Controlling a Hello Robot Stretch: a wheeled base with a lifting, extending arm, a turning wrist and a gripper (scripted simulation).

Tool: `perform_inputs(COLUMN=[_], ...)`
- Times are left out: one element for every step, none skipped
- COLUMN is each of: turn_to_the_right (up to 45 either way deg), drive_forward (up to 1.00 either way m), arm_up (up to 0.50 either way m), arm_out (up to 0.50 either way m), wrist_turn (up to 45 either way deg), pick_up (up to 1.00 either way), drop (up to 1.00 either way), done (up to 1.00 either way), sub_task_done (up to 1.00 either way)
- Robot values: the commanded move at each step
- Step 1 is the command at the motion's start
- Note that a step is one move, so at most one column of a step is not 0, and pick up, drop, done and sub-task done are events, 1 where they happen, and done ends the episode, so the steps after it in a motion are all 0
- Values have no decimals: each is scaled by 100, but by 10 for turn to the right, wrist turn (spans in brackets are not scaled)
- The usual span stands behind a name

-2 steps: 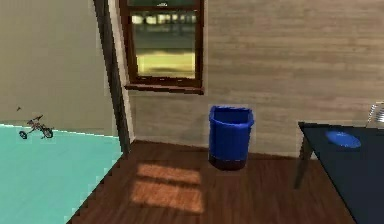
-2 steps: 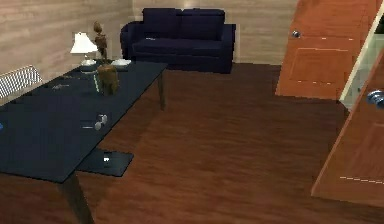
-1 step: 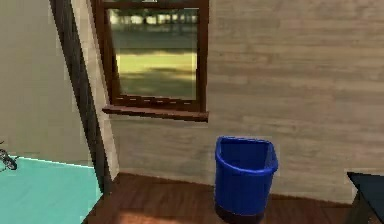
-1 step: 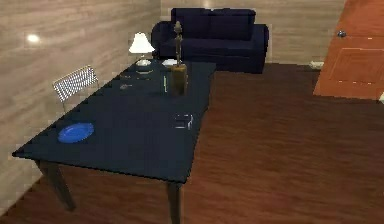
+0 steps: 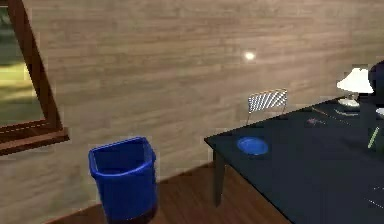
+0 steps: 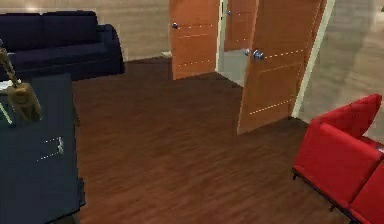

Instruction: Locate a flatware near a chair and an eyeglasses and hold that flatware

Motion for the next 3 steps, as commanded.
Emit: perform_inputs(turn_to_the_right=[0,-450,-450], drive_forward=[80,0,0], arm_up=[0,0,0], arm_out=[0,0,0], wrist_turn=[0,0,0], pick_up=[0,0,0], drop=[0,0,0], done=[0,0,0], sub_task_done=[0,0,0])
